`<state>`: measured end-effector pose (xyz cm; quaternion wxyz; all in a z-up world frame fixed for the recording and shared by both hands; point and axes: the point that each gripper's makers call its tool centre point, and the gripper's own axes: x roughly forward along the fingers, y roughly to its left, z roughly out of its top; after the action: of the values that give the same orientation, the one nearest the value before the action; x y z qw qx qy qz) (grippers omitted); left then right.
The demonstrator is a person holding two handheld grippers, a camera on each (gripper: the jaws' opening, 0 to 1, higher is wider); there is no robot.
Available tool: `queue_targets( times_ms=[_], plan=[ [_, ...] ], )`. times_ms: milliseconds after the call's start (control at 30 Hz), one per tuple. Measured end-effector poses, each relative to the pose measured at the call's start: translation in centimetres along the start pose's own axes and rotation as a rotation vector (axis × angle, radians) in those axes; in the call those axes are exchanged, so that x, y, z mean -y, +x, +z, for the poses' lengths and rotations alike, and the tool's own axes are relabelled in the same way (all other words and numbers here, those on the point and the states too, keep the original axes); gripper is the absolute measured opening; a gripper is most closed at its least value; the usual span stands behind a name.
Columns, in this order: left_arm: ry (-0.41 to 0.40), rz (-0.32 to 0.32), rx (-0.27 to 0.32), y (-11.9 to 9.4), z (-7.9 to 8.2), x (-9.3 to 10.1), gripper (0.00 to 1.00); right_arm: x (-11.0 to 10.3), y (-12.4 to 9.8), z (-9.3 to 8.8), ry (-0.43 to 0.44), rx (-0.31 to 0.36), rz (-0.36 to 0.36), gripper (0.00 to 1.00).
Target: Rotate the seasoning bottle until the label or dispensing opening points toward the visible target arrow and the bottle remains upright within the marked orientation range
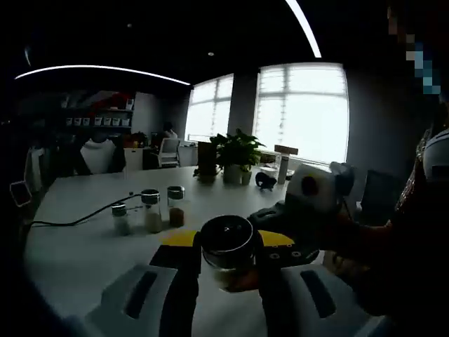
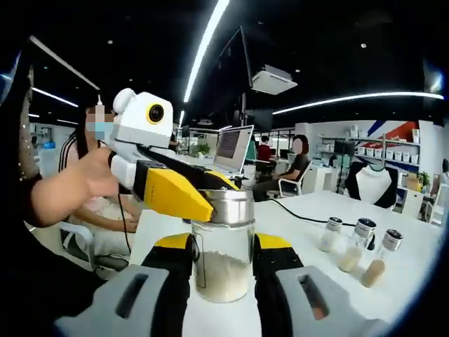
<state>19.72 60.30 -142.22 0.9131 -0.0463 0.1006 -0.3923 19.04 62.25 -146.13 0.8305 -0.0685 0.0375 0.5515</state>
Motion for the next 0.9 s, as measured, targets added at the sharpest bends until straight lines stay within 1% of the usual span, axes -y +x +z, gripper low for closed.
queue_targets(
  times_ms=[33,100,200,267,333,367,400,433,467,500,533,567,600,633,667,700,733,767,800,900],
  plan=[
    [-0.021,0.027,-0.004,0.2,0.0,-0.6,0.32,0.1,0.2,-0.1,0.001,-0.004,-0.013,0.3],
    [-0.021,0.074,-0.015,0.5,0.0,-1.2,0.32,0.7,0.6,-0.3,-0.004,-0.018,-0.056,0.3],
    [-0.056,0.111,-0.016,0.8,-0.1,-1.9,0.32,1.2,1.2,-0.6,-0.009,-0.022,-0.078,0.31],
    [-0.071,0.123,-0.02,0.9,-0.2,-2.3,0.32,1.4,1.3,-0.8,-0.007,-0.023,-0.086,0.31],
    [-0.065,0.133,-0.024,1.0,-0.4,-2.6,0.32,1.6,1.4,-1.0,-0.005,-0.028,-0.093,0.31],
    [-0.055,0.138,-0.025,0.9,-0.4,-3.0,0.31,1.8,1.6,-1.1,0.001,-0.03,-0.096,0.31],
    [-0.025,0.148,-0.04,0.9,-0.5,-3.4,0.31,1.8,1.7,-1.3,0.003,-0.036,-0.097,0.31],
    [-0.026,0.151,-0.039,0.9,-0.6,-3.6,0.31,1.9,1.9,-1.5,0.01,-0.045,-0.098,0.31],
    [-0.013,0.164,-0.042,0.9,-0.7,-4.1,0.31,1.8,1.8,-1.6,0.012,-0.052,-0.102,0.32],
    [0.019,0.19,-0.054,0.8,-0.9,-4.5,0.31,1.9,1.7,-1.8,0.011,-0.061,-0.104,0.35],
    [0.037,0.225,-0.065,0.5,-1.2,-5.4,0.31,1.9,1.5,-2.2,0.015,-0.075,-0.11,0.38],
    [0.046,0.237,-0.062,0.4,-1.2,-6.0,0.31,2.1,1.3,-2.7,0.024,-0.087,-0.119,0.4],
    [0.045,0.241,-0.059,0.3,-1.2,-6.3,0.31,2.0,1.1,-3.0,0.031,-0.088,-0.119,0.4],
    [0.031,0.266,-0.057,0.0,-1.6,-7.8,0.31,2.0,0.9,-3.4,0.048,-0.09,-0.118,0.38],
    [0.032,0.281,-0.059,-0.2,-1.9,-8.5,0.31,2.0,0.7,-3.7,0.059,-0.094,-0.122,0.37],
    [0.045,0.296,-0.065,-0.3,-2.3,-9.2,0.31,2.1,0.5,-4.0,0.064,-0.1,-0.125,0.36],
    [0.082,0.328,-0.079,-0.6,-2.9,-10.4,0.31,2.0,0.3,-4.3,0.068,-0.105,-0.13,0.35],
    [0.106,0.351,-0.102,-0.7,-3.7,-11.2,0.31,2.1,0.1,-4.4,0.072,-0.107,-0.132,0.34],
    [0.12,0.359,-0.118,-0.8,-4.3,-11.9,0.31,1.9,-0.1,-4.6,0.077,-0.11,-0.131,0.33],
    [0.122,0.376,-0.14,-1.0,-6.2,-13.6,0.31,1.8,-0.6,-4.8,0.087,-0.111,-0.131,0.3]
  ],
)
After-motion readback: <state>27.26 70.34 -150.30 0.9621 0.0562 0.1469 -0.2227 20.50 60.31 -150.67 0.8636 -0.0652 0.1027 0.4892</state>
